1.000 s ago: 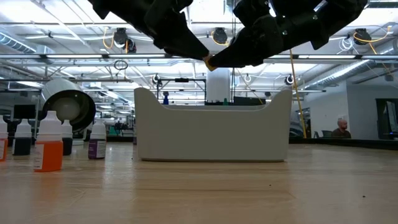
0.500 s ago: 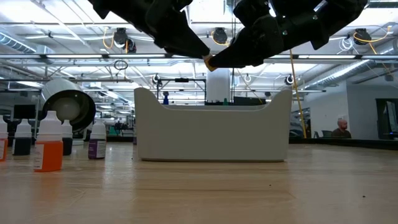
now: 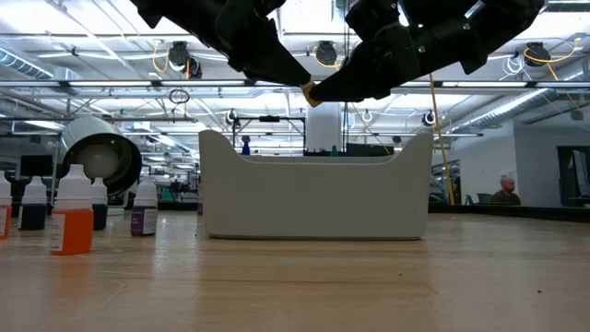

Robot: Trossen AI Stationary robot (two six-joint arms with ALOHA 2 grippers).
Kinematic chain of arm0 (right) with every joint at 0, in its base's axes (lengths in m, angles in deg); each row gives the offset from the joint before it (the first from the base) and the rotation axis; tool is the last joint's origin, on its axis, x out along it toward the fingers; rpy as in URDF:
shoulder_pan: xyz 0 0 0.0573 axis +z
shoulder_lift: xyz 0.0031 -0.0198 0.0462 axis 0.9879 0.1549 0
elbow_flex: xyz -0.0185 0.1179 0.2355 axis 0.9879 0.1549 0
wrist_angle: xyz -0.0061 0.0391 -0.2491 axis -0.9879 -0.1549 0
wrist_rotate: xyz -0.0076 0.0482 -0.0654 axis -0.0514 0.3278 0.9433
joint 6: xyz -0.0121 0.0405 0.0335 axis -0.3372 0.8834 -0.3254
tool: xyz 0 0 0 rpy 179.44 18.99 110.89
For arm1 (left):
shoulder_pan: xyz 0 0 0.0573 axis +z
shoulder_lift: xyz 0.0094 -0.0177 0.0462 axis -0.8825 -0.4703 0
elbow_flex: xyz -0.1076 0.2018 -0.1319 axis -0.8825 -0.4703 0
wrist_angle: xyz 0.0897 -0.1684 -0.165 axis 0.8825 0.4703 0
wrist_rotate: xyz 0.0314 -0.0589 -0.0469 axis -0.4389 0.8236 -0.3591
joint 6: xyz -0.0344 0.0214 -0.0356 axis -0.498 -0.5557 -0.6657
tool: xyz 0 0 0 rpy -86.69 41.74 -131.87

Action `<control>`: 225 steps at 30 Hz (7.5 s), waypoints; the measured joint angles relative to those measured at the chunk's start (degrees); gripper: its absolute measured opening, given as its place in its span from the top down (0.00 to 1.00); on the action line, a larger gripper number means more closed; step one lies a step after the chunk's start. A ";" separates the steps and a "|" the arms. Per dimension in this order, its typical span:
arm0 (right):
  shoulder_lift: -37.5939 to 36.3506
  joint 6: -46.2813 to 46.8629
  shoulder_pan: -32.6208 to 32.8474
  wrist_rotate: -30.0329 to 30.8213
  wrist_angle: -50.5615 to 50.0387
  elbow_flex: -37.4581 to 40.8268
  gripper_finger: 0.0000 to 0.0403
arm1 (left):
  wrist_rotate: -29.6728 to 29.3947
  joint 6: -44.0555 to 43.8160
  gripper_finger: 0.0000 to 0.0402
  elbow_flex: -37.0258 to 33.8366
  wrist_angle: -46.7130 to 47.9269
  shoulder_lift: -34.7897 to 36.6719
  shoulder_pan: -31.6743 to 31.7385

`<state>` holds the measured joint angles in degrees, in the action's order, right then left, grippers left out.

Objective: Pick & Place food coloring
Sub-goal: Put the orange food coloring bottle into the bin

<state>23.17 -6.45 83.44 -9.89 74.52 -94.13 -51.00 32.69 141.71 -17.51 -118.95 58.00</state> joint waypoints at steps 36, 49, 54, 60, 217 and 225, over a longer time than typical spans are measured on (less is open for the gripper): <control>-9.66 7.28 -0.04 0.24 -5.23 0.07 0.72 | 7.84 -10.74 0.85 0.42 19.52 -2.69 -5.16; -9.44 7.28 -0.04 0.22 -5.61 0.07 0.72 | 10.39 -7.17 0.85 13.73 29.63 -15.64 -3.18; -9.44 7.30 -0.02 0.22 -5.58 0.39 0.72 | 9.46 -6.18 0.85 15.63 29.63 -19.22 -3.15; -9.44 7.28 -0.02 0.22 -5.18 1.33 0.72 | 7.47 -7.31 0.85 15.63 29.53 -20.71 -3.15; -48.15 1.36 -2.34 13.31 9.05 33.40 0.72 | -1.24 -29.05 0.44 -25.95 18.49 13.09 -3.37; -48.15 1.32 -2.34 13.31 9.03 33.40 0.72 | -0.85 -28.53 0.55 -25.94 18.49 13.09 -3.36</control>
<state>-24.98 -5.13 81.10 3.42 83.55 -60.73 -51.85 4.16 115.76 0.98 -105.86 54.65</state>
